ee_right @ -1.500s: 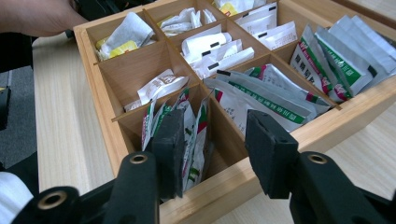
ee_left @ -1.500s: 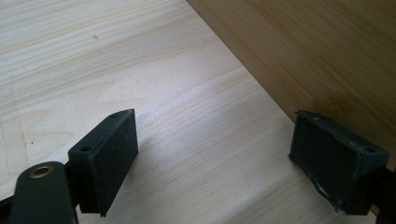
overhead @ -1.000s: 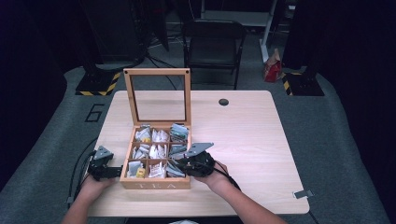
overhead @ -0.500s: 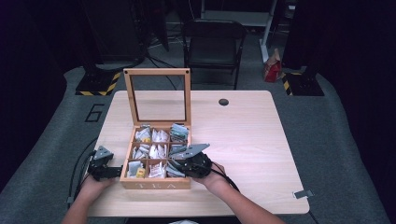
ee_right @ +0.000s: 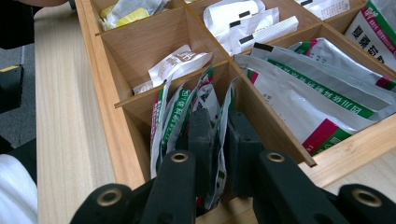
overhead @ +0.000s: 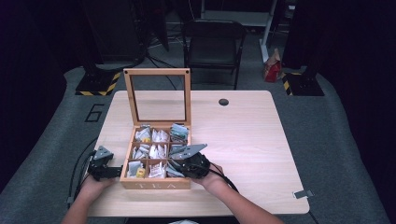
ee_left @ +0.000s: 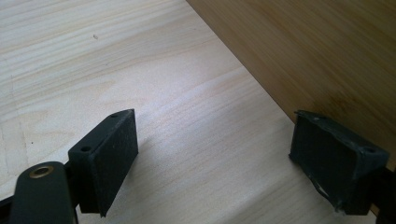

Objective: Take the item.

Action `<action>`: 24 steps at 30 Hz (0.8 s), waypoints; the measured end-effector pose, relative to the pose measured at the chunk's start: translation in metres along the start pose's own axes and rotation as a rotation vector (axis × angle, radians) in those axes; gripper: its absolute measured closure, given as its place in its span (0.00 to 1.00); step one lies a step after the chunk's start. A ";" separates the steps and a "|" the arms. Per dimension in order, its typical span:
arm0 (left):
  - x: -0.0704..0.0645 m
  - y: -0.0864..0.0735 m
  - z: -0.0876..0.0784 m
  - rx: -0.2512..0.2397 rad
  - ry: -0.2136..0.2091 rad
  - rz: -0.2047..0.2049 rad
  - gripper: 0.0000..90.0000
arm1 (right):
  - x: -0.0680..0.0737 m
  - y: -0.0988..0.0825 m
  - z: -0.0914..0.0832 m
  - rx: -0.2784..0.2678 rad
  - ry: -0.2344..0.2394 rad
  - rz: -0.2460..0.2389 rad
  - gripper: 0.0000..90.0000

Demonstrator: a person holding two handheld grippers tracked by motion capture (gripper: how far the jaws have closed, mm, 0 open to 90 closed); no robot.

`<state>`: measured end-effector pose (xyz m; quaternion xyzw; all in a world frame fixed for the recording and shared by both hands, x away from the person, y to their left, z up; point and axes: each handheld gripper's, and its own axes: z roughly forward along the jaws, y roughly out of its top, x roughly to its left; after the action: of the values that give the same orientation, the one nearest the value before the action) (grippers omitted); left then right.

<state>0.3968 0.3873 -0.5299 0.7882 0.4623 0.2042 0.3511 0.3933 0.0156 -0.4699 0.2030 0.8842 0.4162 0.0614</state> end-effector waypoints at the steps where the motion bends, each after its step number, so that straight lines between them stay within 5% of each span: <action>1: 0.000 0.000 0.000 -0.003 0.003 0.001 0.16 | 0.000 0.000 0.000 0.002 0.001 0.003 0.91; 24: 0.000 0.000 0.000 0.000 0.001 0.002 0.16 | 0.001 0.000 0.002 0.018 0.012 0.012 0.99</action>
<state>0.3968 0.3874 -0.5298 0.7886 0.4618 0.2048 0.3507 0.3932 0.0178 -0.4710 0.2062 0.8871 0.4097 0.0516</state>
